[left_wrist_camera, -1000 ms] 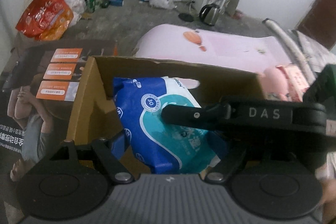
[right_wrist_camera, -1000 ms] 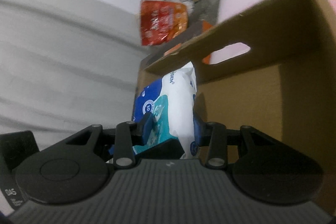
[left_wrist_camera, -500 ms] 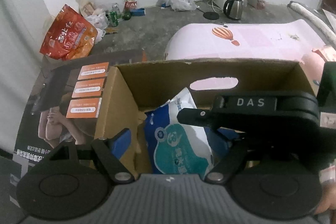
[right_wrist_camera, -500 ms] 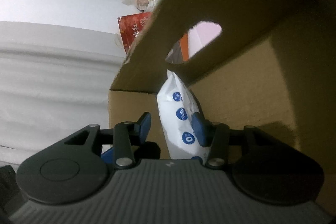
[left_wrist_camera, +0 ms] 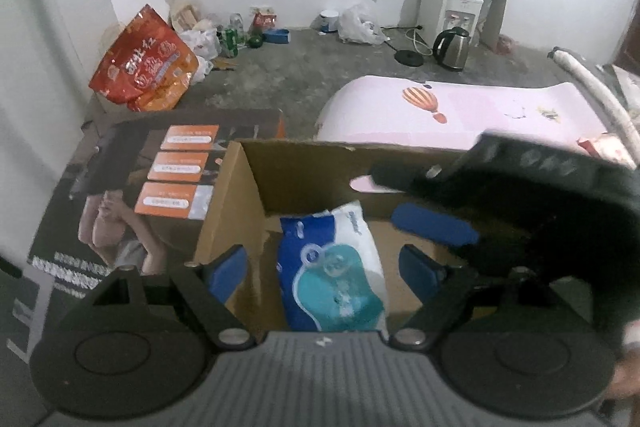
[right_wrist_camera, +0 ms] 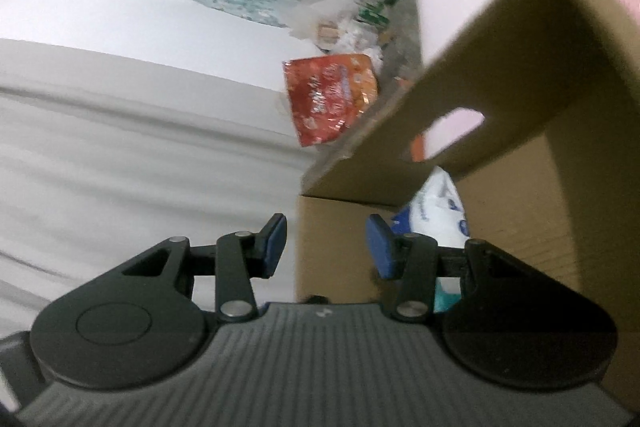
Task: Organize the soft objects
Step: 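Lower the pack into the cardboard box and open the right tool, then withdraw the right tool from the box while the left tool moves toward the blue checkered towel, then grasp the blue checkered towel with the left tool while the right tool grasps the orange-striped plush, then carry the towel and plush to the cardboard box with both tools, then lower the plush into the box and open the right tool while the left tool lowers the towel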
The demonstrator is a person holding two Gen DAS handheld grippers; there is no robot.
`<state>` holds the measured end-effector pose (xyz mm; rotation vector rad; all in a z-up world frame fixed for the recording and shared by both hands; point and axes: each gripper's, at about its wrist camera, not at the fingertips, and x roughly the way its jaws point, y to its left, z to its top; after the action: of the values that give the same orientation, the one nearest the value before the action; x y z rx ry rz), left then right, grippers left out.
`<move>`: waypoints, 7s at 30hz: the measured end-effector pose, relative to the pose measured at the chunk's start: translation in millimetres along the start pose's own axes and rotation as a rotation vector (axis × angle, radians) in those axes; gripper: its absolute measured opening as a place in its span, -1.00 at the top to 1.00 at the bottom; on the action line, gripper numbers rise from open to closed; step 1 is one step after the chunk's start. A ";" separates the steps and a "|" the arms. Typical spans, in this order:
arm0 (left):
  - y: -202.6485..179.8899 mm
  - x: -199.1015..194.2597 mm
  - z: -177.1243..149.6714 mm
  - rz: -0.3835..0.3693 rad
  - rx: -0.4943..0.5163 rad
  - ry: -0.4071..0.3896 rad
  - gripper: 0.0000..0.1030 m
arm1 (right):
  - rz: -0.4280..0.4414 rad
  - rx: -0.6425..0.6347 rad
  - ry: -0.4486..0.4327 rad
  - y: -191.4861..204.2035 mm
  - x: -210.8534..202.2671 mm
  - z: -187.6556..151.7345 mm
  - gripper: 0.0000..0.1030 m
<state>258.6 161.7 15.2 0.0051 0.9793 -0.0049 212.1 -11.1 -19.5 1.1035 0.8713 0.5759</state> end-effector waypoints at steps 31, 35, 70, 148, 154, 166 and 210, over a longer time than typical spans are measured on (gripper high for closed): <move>-36.3 71.8 -39.7 -0.036 -0.166 0.208 0.11 | -0.067 -0.111 -0.119 -155.7 -314.9 31.0 0.00; -48.2 37.8 -38.0 -0.041 -0.133 0.112 -0.14 | -0.067 -0.092 -0.161 -169.3 -326.0 26.6 -0.10; -379.8 25.4 -48.6 -0.429 0.266 0.150 -0.39 | -0.069 0.043 -0.552 -262.8 -386.4 107.1 -0.19; -68.9 -88.7 -45.4 -0.287 -0.257 -0.214 0.70 | -0.039 -0.353 -0.108 -32.2 -183.2 101.9 0.30; -12.4 -65.1 -48.1 -0.177 -0.354 -0.224 0.70 | -0.191 -0.359 0.108 -1.4 -71.4 93.4 0.30; 38.9 -52.7 -49.2 -0.126 -0.424 -0.225 0.70 | -0.503 -0.366 0.267 0.3 73.6 67.7 0.29; 21.5 -50.7 -63.9 -0.273 -0.425 -0.139 0.70 | -0.258 -0.468 0.071 26.3 -55.8 99.4 -0.12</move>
<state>177.4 183.8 21.8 -0.5131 0.8210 -0.0475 264.6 -96.3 41.0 0.5400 0.8681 0.5678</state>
